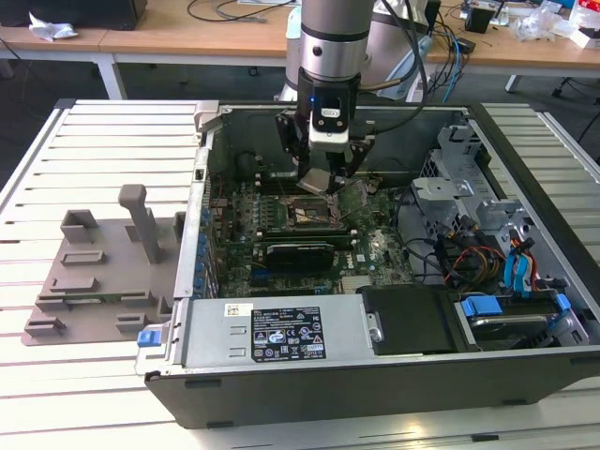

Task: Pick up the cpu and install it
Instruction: 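Place the cpu into insertion slot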

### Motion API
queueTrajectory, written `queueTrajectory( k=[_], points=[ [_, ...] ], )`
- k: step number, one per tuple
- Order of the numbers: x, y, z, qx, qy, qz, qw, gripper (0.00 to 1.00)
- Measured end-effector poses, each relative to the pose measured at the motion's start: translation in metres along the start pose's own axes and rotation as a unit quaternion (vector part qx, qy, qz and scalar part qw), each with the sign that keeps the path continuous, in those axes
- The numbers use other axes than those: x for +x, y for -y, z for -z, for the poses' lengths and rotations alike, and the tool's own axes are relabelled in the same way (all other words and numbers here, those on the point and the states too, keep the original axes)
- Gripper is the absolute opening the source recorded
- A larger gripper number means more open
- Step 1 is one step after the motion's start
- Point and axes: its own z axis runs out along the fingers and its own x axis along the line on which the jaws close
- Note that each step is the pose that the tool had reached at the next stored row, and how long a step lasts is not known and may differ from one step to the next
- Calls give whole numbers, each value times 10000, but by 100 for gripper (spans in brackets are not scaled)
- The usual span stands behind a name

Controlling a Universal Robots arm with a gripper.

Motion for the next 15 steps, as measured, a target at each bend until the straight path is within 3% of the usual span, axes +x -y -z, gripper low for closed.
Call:
queueTrajectory(
  k=[15],
  points=[
    [0, 0, -4, 22, -12, -438, 9990, 55]
  ],
)
